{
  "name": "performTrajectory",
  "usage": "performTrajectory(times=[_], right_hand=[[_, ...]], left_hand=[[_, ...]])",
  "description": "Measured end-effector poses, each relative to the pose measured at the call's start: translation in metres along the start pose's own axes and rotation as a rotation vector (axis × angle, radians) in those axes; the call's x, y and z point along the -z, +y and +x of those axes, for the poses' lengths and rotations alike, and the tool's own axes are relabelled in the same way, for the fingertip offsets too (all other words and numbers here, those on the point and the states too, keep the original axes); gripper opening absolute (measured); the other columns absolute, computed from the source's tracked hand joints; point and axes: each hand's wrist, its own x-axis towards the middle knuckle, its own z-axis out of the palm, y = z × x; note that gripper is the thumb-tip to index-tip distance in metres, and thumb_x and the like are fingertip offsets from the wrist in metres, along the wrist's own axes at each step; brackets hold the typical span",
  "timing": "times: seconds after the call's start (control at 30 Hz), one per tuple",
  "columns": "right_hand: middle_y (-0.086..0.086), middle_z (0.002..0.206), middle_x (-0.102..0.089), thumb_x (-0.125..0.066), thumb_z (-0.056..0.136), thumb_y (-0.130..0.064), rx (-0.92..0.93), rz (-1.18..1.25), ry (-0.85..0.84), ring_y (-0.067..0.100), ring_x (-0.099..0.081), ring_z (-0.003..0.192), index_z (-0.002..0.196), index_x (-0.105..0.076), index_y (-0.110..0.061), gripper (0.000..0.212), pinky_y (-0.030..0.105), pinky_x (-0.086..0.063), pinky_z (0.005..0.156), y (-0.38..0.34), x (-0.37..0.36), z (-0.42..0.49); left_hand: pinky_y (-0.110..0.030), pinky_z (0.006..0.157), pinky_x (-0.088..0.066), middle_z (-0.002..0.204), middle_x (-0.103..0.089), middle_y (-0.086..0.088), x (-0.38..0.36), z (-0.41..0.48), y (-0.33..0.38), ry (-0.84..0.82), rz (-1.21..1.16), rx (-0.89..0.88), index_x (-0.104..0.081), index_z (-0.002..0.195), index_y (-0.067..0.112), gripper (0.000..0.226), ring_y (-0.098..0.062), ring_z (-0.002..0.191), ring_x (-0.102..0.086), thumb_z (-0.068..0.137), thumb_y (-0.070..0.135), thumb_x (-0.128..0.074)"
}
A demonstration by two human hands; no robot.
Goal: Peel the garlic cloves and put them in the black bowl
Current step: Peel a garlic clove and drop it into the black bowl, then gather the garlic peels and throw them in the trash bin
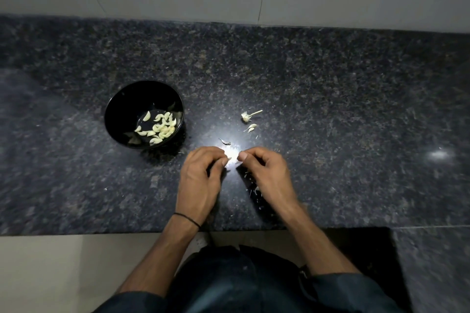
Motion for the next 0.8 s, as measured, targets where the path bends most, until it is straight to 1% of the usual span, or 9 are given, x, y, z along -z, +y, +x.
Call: performTrajectory(times=[0.1, 0.13, 0.23, 0.33, 0.4, 0.5, 0.6, 0.7, 0.8], right_hand=[[-0.001, 0.100, -0.067, -0.058, 0.099, -0.011, 0.218, -0.250, 0.033, 0.001, -0.061, 0.092, 0.100, -0.073, -0.011, 0.015, 0.013, -0.045, 0.082, 0.001, -0.003, 0.018], [0.001, 0.106, -0.064, -0.055, 0.099, -0.006, 0.294, -0.328, 0.009, 0.002, -0.061, 0.096, 0.107, -0.072, -0.009, 0.019, 0.014, -0.046, 0.086, 0.001, -0.005, 0.027], [0.006, 0.125, -0.058, -0.048, 0.099, -0.010, 0.470, -0.621, -0.159, 0.023, -0.054, 0.114, 0.123, -0.065, -0.008, 0.030, 0.037, -0.047, 0.099, 0.001, -0.014, 0.054], [0.009, 0.141, -0.050, -0.037, 0.103, -0.022, 0.627, -0.870, -0.342, 0.027, -0.046, 0.129, 0.136, -0.055, -0.010, 0.040, 0.041, -0.042, 0.107, 0.005, -0.007, 0.061], [0.010, 0.147, -0.048, -0.040, 0.106, -0.023, 0.705, -0.906, -0.413, 0.027, -0.044, 0.133, 0.141, -0.052, -0.009, 0.039, 0.038, -0.040, 0.110, 0.011, 0.008, 0.051], [0.009, 0.148, -0.047, -0.041, 0.107, -0.034, 0.777, -0.927, -0.528, 0.025, -0.044, 0.134, 0.142, -0.051, -0.009, 0.044, 0.037, -0.038, 0.113, 0.024, 0.036, 0.023], [0.008, 0.148, -0.048, -0.048, 0.103, -0.039, 0.838, -0.966, -0.547, 0.024, -0.043, 0.136, 0.143, -0.051, -0.010, 0.050, 0.033, -0.035, 0.116, 0.046, 0.056, -0.009], [0.010, 0.144, -0.054, -0.055, 0.101, -0.018, 0.874, -0.930, -0.474, 0.024, -0.045, 0.133, 0.139, -0.056, -0.010, 0.039, 0.033, -0.045, 0.108, 0.071, 0.061, -0.028], [0.014, 0.135, -0.060, -0.044, 0.100, -0.011, 0.892, -0.863, -0.370, 0.028, -0.052, 0.125, 0.131, -0.062, -0.004, 0.037, 0.036, -0.050, 0.104, 0.084, 0.056, -0.035]], left_hand=[[-0.016, 0.094, -0.038, 0.104, -0.071, 0.002, 0.006, -0.002, -0.016, 0.064, 0.085, 0.050, -0.075, 0.090, 0.012, 0.006, -0.017, 0.103, -0.059, 0.090, 0.008, -0.071], [-0.017, 0.094, -0.037, 0.106, -0.071, 0.000, 0.007, -0.002, -0.021, 0.083, 0.112, 0.072, -0.075, 0.090, 0.011, 0.005, -0.019, 0.103, -0.059, 0.089, 0.008, -0.072], [-0.011, 0.093, -0.032, 0.110, -0.069, -0.002, 0.009, 0.002, -0.033, 0.104, 0.179, 0.127, -0.075, 0.091, 0.010, 0.004, -0.023, 0.104, -0.058, 0.090, 0.010, -0.071], [-0.007, 0.092, -0.028, 0.113, -0.066, -0.002, 0.007, 0.005, -0.035, 0.101, 0.237, 0.142, -0.074, 0.094, 0.009, 0.006, -0.022, 0.105, -0.054, 0.090, 0.012, -0.071], [-0.012, 0.092, -0.030, 0.114, -0.065, -0.001, 0.005, 0.005, -0.035, 0.103, 0.262, 0.126, -0.073, 0.096, 0.009, 0.007, -0.021, 0.104, -0.053, 0.089, 0.010, -0.071], [-0.016, 0.095, -0.033, 0.117, -0.065, -0.002, 0.005, 0.004, -0.040, 0.097, 0.264, 0.083, -0.072, 0.100, 0.009, 0.013, -0.022, 0.107, -0.053, 0.088, 0.005, -0.070], [-0.020, 0.104, -0.036, 0.123, -0.062, -0.004, 0.007, -0.005, -0.041, 0.097, 0.202, 0.082, -0.071, 0.106, 0.006, 0.017, -0.021, 0.115, -0.053, 0.090, 0.003, -0.065], [-0.030, 0.109, -0.040, 0.127, -0.059, -0.008, 0.008, -0.020, -0.034, 0.154, 0.139, 0.093, -0.068, 0.109, 0.002, 0.020, -0.021, 0.119, -0.054, 0.091, 0.000, -0.060], [-0.024, 0.108, -0.038, 0.128, -0.059, -0.009, 0.007, -0.041, -0.021, 0.181, 0.167, 0.106, -0.068, 0.109, 0.002, 0.019, -0.022, 0.120, -0.054, 0.093, -0.001, -0.059]])
